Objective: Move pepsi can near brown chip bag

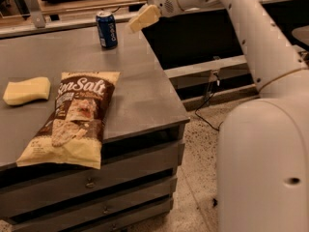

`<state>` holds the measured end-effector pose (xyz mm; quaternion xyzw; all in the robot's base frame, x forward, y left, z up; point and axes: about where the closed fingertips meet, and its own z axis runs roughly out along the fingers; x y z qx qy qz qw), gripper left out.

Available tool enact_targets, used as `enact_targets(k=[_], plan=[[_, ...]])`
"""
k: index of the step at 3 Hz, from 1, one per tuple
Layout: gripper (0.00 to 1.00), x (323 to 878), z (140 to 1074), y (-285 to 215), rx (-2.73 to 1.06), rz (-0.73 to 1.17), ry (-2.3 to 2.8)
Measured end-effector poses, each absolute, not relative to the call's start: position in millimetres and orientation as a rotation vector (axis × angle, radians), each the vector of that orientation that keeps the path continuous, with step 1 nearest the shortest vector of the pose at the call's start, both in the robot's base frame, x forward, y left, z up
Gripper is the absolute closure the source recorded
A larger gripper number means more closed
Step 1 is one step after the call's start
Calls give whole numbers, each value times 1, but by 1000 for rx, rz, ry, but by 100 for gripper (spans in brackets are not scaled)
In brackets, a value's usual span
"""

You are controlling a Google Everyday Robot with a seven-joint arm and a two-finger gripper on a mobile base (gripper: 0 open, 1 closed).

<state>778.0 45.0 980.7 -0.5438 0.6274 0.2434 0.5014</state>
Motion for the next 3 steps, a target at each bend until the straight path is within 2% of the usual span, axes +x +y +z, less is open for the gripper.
enact_targets(k=[1, 3], plan=[[0, 811, 975, 90, -1229, 725, 1447], [0, 851, 969, 138, -1142, 770, 1444]])
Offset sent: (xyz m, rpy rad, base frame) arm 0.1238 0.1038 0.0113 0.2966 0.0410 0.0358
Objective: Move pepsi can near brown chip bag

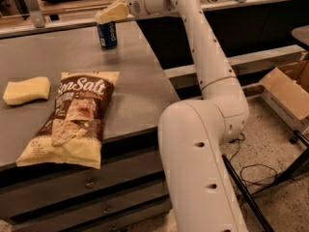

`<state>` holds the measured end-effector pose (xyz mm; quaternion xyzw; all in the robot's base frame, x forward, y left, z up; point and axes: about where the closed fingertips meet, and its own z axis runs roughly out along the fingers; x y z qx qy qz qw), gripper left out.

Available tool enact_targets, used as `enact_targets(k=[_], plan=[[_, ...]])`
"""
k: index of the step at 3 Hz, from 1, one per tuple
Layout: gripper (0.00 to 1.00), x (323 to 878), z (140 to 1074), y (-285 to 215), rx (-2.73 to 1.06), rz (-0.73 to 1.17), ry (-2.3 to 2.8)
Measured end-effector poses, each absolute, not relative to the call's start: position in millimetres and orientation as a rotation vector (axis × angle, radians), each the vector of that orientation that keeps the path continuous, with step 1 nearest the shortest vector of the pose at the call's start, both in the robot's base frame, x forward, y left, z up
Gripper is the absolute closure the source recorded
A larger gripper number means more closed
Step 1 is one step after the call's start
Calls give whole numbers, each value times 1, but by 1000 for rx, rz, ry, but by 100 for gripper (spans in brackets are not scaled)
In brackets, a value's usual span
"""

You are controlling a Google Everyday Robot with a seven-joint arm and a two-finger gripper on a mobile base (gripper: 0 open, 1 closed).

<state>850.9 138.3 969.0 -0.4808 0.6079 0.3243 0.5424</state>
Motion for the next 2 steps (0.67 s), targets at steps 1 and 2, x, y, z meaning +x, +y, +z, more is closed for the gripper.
enact_targets(k=[1, 2], plan=[[0, 867, 957, 142, -1107, 725, 1527], [0, 878, 940, 145, -1074, 713, 1599]])
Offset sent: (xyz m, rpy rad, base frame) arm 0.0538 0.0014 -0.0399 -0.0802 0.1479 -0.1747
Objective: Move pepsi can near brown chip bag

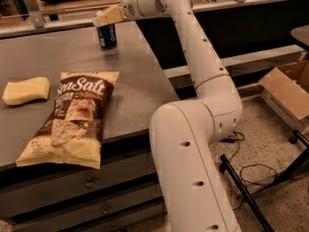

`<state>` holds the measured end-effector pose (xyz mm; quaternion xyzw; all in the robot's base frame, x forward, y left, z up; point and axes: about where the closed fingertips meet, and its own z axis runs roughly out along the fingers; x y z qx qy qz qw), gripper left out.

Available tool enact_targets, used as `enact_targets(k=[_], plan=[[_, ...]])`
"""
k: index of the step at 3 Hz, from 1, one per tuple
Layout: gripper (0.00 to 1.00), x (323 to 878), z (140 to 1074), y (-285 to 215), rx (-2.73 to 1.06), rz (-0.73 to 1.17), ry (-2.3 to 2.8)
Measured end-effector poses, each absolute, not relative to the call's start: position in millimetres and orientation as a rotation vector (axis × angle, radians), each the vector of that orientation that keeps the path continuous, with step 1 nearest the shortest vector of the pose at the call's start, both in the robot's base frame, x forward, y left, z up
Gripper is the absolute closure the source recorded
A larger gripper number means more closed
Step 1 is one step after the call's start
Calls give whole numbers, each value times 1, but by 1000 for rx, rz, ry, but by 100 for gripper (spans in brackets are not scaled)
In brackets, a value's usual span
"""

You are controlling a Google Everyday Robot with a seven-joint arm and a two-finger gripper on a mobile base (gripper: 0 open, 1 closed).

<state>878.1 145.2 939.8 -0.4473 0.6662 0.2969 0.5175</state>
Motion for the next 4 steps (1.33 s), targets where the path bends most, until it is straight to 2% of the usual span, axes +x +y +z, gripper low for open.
enact_targets(k=[1, 3, 4], plan=[[17, 882, 920, 155, -1073, 717, 1653], [79, 862, 914, 162, -1197, 685, 1691], [100, 836, 939, 143, -1261, 734, 1614]])
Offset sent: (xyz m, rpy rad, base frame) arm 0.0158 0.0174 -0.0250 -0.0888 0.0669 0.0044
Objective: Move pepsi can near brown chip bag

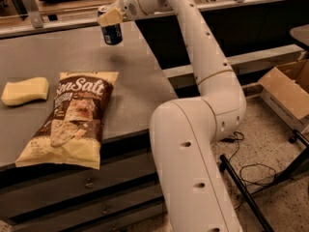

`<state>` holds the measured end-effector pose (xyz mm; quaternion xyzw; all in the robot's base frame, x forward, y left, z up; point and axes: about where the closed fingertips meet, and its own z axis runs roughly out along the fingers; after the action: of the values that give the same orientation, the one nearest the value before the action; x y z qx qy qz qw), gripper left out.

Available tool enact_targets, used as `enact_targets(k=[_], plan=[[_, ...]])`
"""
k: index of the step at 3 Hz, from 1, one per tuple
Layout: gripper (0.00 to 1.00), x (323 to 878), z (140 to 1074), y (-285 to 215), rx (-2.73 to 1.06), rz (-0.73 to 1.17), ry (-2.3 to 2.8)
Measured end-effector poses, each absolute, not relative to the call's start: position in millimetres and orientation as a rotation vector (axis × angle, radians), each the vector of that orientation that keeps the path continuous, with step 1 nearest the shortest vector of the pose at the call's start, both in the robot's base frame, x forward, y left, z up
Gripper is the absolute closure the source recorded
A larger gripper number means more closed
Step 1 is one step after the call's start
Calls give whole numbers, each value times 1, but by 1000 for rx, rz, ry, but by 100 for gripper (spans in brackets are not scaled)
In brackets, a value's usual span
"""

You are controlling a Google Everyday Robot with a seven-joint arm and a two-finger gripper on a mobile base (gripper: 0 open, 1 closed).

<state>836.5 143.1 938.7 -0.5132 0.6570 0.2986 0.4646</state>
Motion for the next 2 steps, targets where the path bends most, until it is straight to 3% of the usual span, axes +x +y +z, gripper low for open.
enact_targets(k=[2], plan=[[100, 773, 972, 175, -1416, 871, 1419]])
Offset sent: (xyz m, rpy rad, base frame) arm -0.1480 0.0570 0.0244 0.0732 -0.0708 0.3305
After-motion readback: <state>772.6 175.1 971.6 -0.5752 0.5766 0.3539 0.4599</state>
